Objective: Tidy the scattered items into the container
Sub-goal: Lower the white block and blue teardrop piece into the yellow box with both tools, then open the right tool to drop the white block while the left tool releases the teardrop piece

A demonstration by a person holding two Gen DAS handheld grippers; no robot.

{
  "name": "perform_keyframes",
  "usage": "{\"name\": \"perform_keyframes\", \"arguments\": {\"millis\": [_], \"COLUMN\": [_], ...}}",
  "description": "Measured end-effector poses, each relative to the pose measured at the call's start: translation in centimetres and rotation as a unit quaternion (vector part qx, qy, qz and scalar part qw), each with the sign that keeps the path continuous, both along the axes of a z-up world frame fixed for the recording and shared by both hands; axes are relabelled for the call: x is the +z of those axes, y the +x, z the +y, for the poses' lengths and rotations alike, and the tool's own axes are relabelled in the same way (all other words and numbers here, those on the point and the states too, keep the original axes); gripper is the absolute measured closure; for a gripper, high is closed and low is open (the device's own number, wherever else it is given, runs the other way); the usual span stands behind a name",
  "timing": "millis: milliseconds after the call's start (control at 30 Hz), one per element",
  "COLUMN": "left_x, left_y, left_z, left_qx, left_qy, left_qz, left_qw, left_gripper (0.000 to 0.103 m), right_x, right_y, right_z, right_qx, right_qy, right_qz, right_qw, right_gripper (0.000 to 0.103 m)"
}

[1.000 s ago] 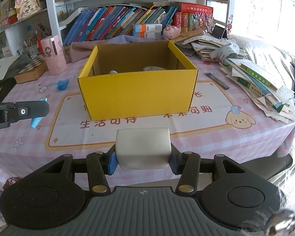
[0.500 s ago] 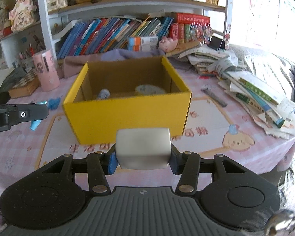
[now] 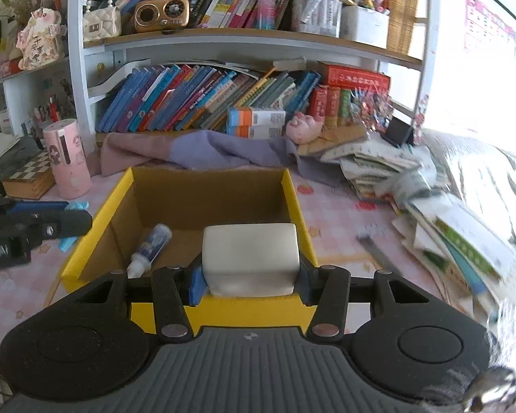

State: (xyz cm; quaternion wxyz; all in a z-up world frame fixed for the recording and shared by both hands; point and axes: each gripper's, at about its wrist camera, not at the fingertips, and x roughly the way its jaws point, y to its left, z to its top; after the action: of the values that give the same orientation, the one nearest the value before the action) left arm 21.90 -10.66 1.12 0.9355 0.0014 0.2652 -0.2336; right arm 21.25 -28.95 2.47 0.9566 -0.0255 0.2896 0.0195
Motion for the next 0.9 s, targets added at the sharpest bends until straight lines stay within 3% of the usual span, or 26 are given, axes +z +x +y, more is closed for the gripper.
{"name": "perform_keyframes", "arguments": {"millis": [367,633,900], "left_x": [-2.7,-4.9,-6.1], "left_y": [5.9,9.1,10.5], "left_z": [-3.3,-5.4,-6.0], "left_qx": [0.013,0.008,0.018], "left_qy": [0.092,0.152,0.157], "left_qz": [0.027,0.056,0.076], "left_qw": [0.9953,0.9868,0.9845], "left_gripper": [0.079,0.079,0.078], "right_x": [-0.8,-3.6,-5.7], "right_y": [10.8,18.8,21.4], "right_z": [-0.9,0.8,2.3], "right_qx": [0.088,0.172,0.200], "right_qy": [0.003,0.001,-0.016], "right_qz": [0.019,0.122,0.170], "right_qw": [0.996,0.977,0.965], "right_gripper": [0.056,0.056,0.055]}}
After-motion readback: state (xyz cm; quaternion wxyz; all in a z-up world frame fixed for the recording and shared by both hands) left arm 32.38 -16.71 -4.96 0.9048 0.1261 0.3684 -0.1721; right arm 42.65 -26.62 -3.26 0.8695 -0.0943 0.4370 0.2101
